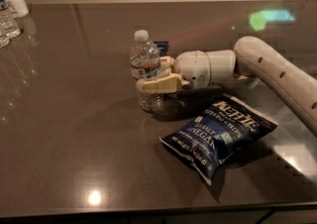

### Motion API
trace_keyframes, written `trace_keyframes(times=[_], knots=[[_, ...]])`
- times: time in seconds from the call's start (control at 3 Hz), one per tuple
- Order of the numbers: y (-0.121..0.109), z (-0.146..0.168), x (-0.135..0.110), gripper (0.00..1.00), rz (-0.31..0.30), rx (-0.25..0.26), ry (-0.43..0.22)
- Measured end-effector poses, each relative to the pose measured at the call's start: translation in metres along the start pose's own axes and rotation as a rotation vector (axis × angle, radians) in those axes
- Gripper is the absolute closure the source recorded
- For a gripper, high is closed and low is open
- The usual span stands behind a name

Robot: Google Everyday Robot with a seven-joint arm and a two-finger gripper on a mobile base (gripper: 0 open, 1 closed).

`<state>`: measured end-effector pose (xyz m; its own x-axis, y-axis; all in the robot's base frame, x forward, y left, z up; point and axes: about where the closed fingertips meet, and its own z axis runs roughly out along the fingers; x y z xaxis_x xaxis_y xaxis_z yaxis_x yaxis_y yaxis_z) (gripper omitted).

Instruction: Place water bottle upright

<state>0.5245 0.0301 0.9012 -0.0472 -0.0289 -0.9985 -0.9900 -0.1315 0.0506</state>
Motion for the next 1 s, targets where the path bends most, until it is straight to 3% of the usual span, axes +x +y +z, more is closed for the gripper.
trace_keyframes(times=[0.67, 1.0], knots=[[0.0012, 0.0049, -0.0014, 0.07, -0.002, -0.009, 0.001], [0.0017, 0.0069, -0.0019, 0.00, -0.002, -0.013, 0.001]])
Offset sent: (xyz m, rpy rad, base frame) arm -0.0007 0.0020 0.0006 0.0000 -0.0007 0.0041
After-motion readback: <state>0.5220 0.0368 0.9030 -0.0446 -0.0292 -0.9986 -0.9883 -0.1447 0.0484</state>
